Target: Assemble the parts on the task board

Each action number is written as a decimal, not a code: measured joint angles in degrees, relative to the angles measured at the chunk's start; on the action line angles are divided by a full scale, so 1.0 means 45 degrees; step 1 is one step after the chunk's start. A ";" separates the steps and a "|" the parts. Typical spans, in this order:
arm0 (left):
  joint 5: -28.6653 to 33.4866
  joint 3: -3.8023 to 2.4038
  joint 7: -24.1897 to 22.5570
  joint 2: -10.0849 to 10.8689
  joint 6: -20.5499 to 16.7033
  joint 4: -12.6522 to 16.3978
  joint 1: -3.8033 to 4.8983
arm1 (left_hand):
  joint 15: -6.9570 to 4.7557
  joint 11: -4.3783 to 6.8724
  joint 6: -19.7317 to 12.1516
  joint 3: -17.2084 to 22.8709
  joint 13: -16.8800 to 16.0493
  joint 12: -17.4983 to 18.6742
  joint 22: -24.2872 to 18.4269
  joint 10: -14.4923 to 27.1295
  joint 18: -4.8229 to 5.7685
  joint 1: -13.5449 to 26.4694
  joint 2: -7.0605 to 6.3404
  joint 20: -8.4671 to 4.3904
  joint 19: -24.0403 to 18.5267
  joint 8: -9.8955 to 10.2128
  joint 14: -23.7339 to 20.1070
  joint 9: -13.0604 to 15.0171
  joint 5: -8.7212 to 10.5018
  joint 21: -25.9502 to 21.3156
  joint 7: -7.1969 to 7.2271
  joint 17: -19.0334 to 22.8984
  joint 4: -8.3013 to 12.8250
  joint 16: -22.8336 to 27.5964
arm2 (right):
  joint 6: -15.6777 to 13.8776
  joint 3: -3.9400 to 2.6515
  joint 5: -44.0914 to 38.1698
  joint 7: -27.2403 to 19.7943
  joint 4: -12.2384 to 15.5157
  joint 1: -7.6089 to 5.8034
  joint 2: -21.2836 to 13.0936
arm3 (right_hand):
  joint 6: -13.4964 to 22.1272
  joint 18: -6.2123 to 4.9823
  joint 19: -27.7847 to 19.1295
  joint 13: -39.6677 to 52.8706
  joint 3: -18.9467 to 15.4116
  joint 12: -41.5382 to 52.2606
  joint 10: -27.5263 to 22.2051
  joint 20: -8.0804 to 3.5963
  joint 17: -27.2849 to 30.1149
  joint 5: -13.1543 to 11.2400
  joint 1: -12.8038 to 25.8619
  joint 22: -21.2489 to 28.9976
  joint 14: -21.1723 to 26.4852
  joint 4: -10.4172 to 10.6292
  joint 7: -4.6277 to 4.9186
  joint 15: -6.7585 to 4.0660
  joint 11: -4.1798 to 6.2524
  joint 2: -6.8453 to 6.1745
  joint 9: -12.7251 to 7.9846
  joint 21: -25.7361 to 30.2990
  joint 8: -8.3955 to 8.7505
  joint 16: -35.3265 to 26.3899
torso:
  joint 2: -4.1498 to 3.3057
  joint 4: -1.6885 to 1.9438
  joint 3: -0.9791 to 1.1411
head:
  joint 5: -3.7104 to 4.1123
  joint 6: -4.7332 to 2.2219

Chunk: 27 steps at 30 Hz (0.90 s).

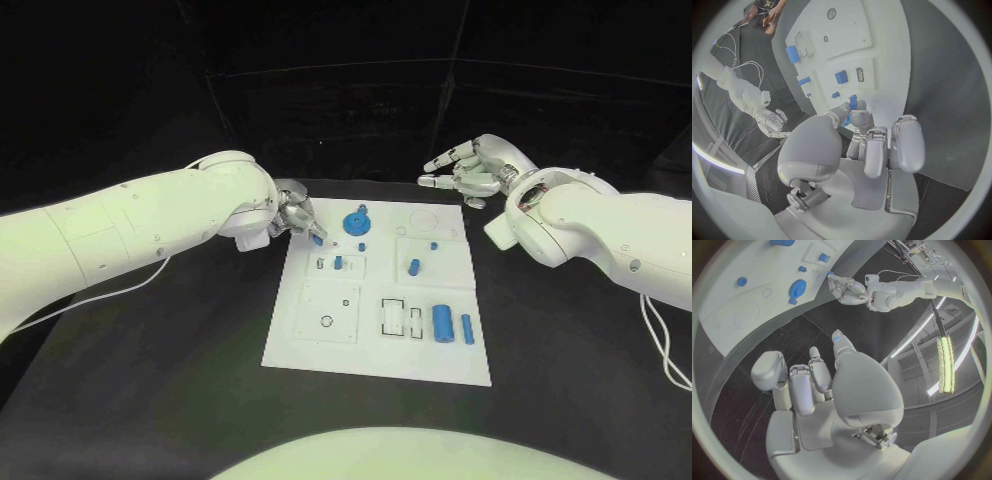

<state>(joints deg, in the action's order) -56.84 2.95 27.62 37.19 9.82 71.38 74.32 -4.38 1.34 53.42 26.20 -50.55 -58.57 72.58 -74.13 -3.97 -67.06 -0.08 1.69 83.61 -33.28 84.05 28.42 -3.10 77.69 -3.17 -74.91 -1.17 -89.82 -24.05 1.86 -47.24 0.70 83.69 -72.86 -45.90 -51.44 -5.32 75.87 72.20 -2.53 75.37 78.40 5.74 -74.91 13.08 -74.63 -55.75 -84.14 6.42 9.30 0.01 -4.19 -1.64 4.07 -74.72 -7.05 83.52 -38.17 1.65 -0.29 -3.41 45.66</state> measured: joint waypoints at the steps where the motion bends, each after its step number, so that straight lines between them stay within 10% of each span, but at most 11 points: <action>1: -0.0019 0.0003 0.0000 0.0085 -0.0133 0.0144 -0.0043 | 0.0000 0.0000 0.0000 0.0002 0.0000 0.0000 0.0018 0.0000 0.0001 0.0008 -0.0008 0.0000 0.0000 -0.0029 0.0000 0.0003 0.0000 0.0000 0.0000 0.0000 0.0002 0.0000 | 0.0002 0.0000 0.0000 0.0000 -0.0004 0.0000 -0.0002 | 0.0000 0.0000 0.0000 0.0000 0.0000 0.0000 0.0000 0.0000 0.0000 0.0000 0.0000 0.0000 0.0000 0.0000 0.0000 0.0000 0.0000 0.0000 0.0000 0.0000 0.0000 0.0000 | 0.0000 0.0000 0.0000 | 0.0000 0.0001; 12: -0.0609 0.0034 0.0009 0.0454 -0.1267 0.1014 -0.0576 | 0.0000 0.0000 0.0005 0.0401 -0.0010 -0.0050 0.0063 -0.0004 -0.0001 0.0150 -0.0128 0.0000 0.0000 -0.0084 0.0000 0.0030 0.0016 0.0000 0.0004 0.0000 0.0266 0.0000 | 0.0020 0.0002 0.0000 0.0000 0.0005 0.0000 -0.0048 | 0.0000 0.0000 0.0000 0.0000 0.0000 0.0000 0.0000 0.0000 0.0001 0.0000 0.0000 -0.0001 0.0000 0.0000 0.0000 0.0000 0.0000 0.0000 0.0000 0.0000 0.0000 0.0000 | 0.0004 0.0032 -0.0002 | -0.0001 0.0007; 27: -0.1483 0.0117 0.0182 0.0508 -0.1244 0.1404 -0.0762 | 0.0000 0.0043 0.0048 0.0462 0.0002 -0.0050 0.0061 -0.0090 0.0000 0.0199 -0.0176 -0.0037 0.0038 -0.0201 0.0000 0.0030 0.0061 0.0000 0.0045 0.0000 0.0247 0.0000 | 0.0030 0.0002 0.0000 0.0001 0.0002 0.0000 -0.0070 | 0.0000 0.0000 0.0000 0.0000 -0.0034 0.0000 0.0000 0.0000 0.0001 -0.0001 0.0000 -0.0002 0.0000 0.0034 0.0000 0.0000 0.0000 0.0000 0.0000 0.0000 0.0000 0.0000 | 0.0002 0.0026 -0.0011 | -0.0026 0.0083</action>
<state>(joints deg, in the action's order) -63.51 3.48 28.43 39.47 4.22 77.70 70.89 -4.38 1.54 53.64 28.28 -50.54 -58.80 72.86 -74.54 -3.97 -66.17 -0.87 1.52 83.78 -34.18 84.05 28.56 -2.82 77.69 -2.96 -74.91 -0.06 -89.83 -23.92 1.87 -47.24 0.71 83.70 -72.85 -46.22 -51.44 -5.32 75.87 72.20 -2.68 75.37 78.40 5.74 -74.90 13.08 -74.63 -55.76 -84.15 6.58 9.29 0.01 -4.19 -1.64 4.07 -74.72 -7.05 83.52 -38.16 1.76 -0.34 -3.53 46.04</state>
